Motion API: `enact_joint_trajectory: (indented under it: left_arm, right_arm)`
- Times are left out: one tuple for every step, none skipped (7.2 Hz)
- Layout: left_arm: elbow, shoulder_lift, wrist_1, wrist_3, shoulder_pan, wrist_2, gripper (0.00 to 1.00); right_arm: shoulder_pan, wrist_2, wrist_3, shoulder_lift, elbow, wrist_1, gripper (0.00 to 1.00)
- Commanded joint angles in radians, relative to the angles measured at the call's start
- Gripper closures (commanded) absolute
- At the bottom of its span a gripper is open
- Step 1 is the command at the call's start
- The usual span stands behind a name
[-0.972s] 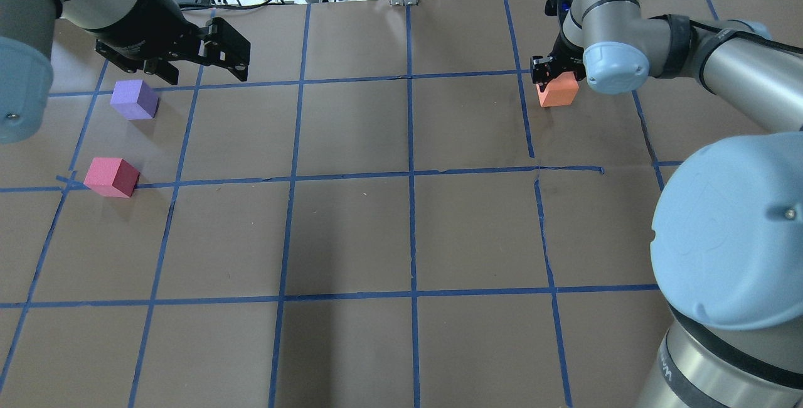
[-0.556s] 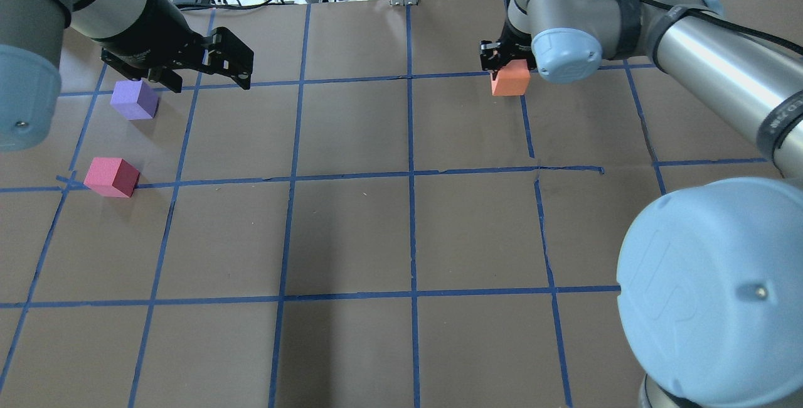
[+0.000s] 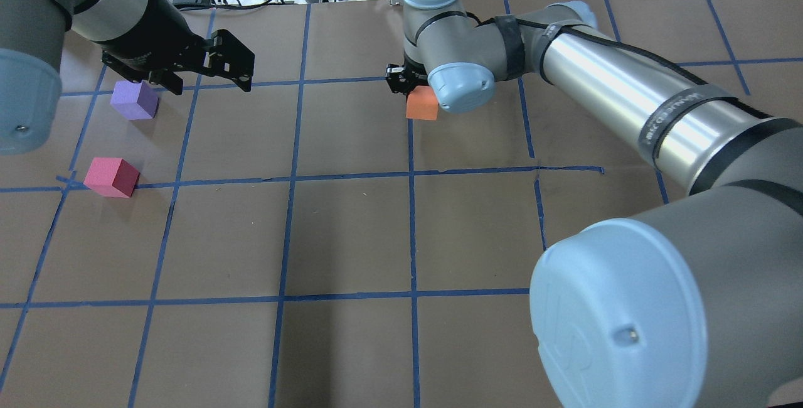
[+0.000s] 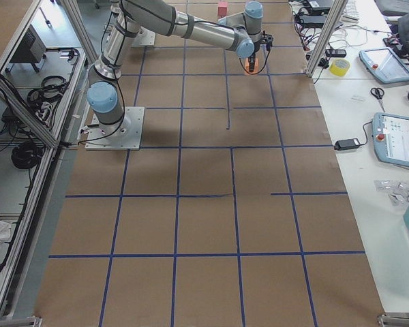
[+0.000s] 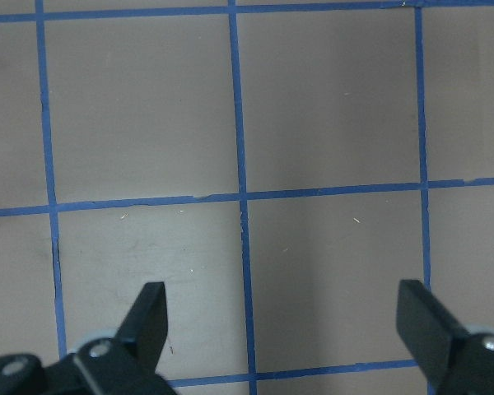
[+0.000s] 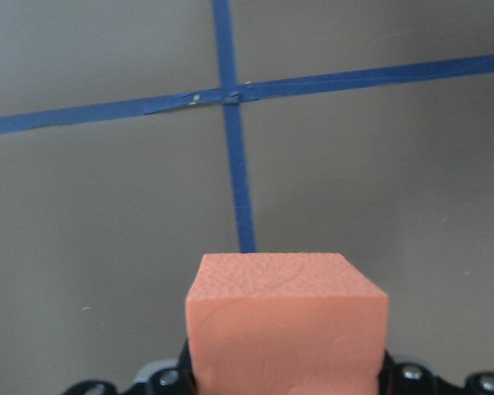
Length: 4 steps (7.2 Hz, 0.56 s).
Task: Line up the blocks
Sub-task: 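Carry the orange cube with the right gripper toward the table center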
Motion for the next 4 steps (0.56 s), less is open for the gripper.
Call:
enact_joint_trajectory:
  left_arm:
    - [-0.001,0.009,-0.001,0.000,-0.003,-0.001,0.00]
    - [-0.001,0.020,-0.001,0.001,-0.003,-0.003,0.00]
    - [-0.001,0.015,-0.001,0.000,-0.003,-0.003,0.00]
    - [-0.001,0.012,-0.001,-0.001,-0.003,-0.001,0.00]
  right_arm:
    - [0.065,-0.002,0.078,0.093,-0.085,0.001,1.00]
    - [0.067,0.008,0.078,0.096,-0.086,0.001,1.00]
    - [0.073,0.008,0.080,0.098,-0.086,0.001,0.95]
    - [0.074,0.008,0.080,0.098,-0.086,0.001,0.69]
